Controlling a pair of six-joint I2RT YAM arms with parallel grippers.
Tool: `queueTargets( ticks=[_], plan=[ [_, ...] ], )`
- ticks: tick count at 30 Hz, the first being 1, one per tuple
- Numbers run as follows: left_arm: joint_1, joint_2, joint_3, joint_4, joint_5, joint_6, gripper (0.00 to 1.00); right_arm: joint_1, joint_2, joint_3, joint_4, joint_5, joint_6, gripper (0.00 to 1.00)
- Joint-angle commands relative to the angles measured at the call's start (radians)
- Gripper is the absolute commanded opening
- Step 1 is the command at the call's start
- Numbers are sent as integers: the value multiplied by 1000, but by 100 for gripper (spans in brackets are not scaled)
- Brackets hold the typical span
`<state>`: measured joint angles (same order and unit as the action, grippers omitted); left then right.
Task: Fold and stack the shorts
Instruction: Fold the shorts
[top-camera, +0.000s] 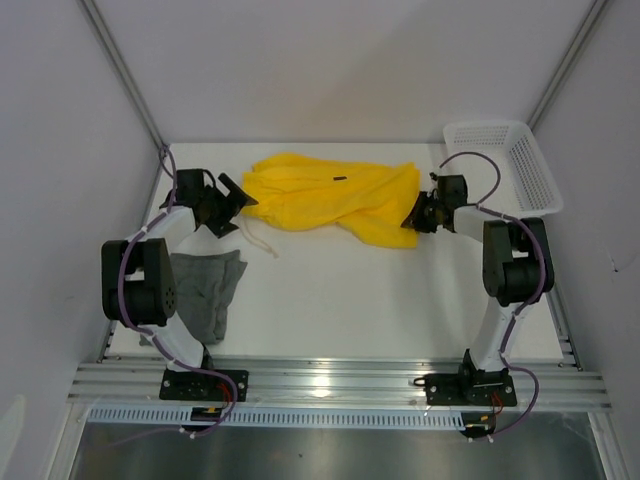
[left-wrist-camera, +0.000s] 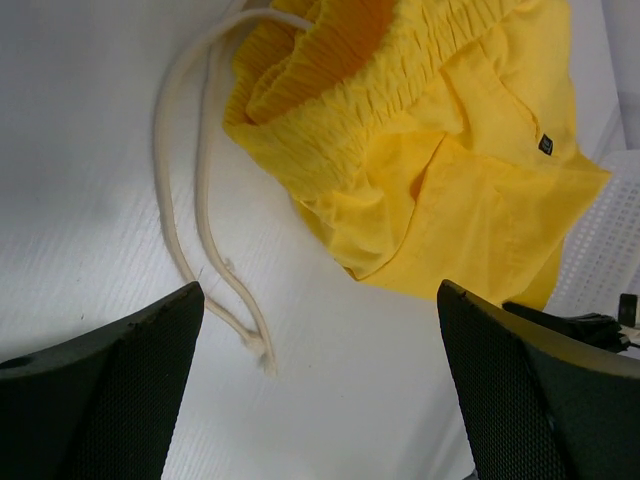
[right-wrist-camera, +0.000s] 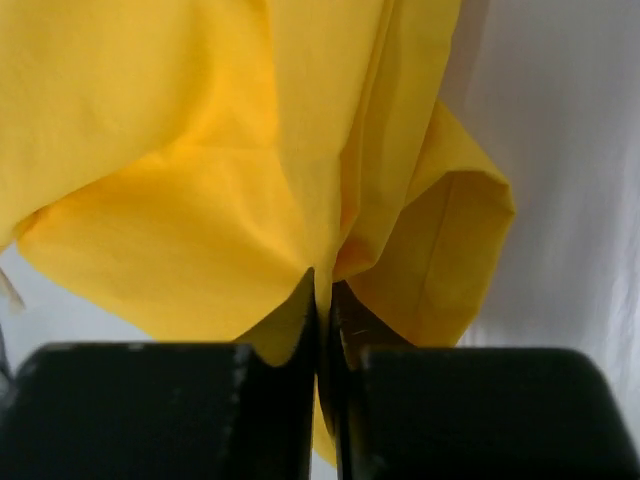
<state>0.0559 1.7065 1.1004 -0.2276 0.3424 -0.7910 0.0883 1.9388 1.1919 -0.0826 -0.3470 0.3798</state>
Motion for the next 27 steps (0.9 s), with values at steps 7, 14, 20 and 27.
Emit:
queueTargets(
  ticks=[7,14,20,27],
  plan=[
    [-45,-117,-40,48,-95,68,99,-50,-332,-346,-83,147,7,0],
    [-102,-159,-100,97,-115,78,99,-131,-397,-307,-158,233,22,35],
    [-136,-122,-73,137,-77,168,99,-39,-419,-91,-284,341,19,82],
    [-137,-58,-18,194,-48,248,99,8,-368,-31,-293,277,4,82]
  ],
)
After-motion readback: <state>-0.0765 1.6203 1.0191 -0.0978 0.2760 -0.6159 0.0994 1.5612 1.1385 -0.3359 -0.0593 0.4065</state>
